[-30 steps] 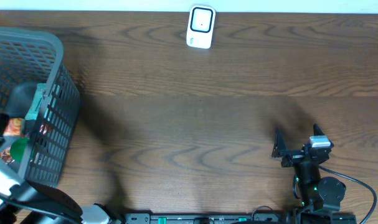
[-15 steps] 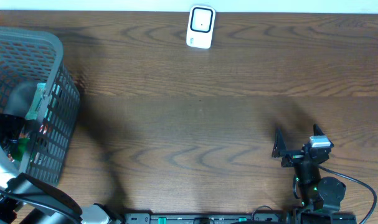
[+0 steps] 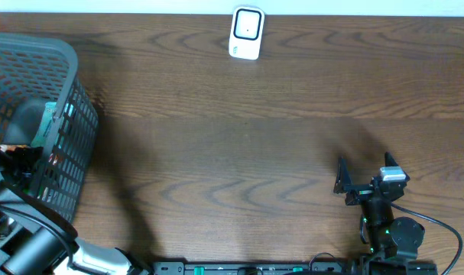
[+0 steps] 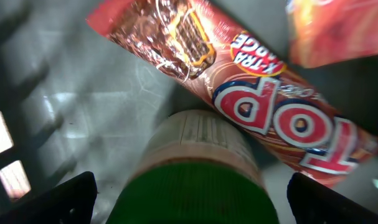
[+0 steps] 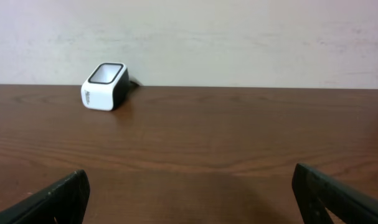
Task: Scan the item barcode
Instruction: 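Move the left gripper into the basket above the green-lidded jar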
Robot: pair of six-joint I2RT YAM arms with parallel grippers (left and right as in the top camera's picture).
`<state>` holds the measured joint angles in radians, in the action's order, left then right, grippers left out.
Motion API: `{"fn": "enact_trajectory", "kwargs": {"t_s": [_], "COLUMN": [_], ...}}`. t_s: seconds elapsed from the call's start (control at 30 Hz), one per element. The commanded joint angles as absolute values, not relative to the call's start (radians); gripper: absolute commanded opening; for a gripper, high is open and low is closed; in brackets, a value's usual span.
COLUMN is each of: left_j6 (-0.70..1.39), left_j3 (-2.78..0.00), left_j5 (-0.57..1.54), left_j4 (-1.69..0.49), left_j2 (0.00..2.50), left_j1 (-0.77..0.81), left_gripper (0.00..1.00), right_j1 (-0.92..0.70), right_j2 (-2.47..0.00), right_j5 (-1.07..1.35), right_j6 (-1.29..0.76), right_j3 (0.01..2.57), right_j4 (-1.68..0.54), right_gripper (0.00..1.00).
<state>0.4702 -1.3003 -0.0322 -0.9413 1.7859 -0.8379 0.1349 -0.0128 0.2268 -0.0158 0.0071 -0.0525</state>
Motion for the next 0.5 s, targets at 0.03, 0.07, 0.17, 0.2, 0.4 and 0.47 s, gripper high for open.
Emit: {"fn": "enact_trajectory", "kwargs": {"t_s": [0.03, 0.07, 0.17, 0.2, 0.4, 0.47], "left_j6": [0.456, 0.456, 0.456, 0.457, 0.438, 0.438], "left_j3": [-1.28, -1.277, -1.269, -1.267, -1.264, -1.264], "left_j5": [-0.036, -0.036, -0.036, -0.036, -0.037, -0.037], "left_j4": [-0.947, -0.948, -0.949, -0.949, -0.964, -0.974], "left_j2": [1.818, 1.822, 1.826, 1.826, 1.826, 1.826], "left_j1": [-0.841, -0.841, -0.841, -0.841, -0.841, -0.841], "left_gripper": [0.98, 0.98, 0.98, 1.0, 0.85, 0.82], "right_j1": [0.125, 0.125, 0.125, 0.125, 0.125, 0.124], "right_j2": [-0.009, -0.009, -0.009, -0.009, -0.009, -0.009], "right_j5": [0.218, 0.218, 0.218, 0.218, 0.218, 0.218], "right_j6": [-0.029, -0.029, -0.029, -0.029, -0.029, -0.029], "right_j3": [0.006, 0.006, 0.006, 0.006, 0.006, 0.006], "right_j4": [-0.057, -0.057, -0.057, -0.057, -0.057, -0.057], "right_gripper": [0.99, 0.99, 0.99, 0.99, 0.99, 0.99]}}
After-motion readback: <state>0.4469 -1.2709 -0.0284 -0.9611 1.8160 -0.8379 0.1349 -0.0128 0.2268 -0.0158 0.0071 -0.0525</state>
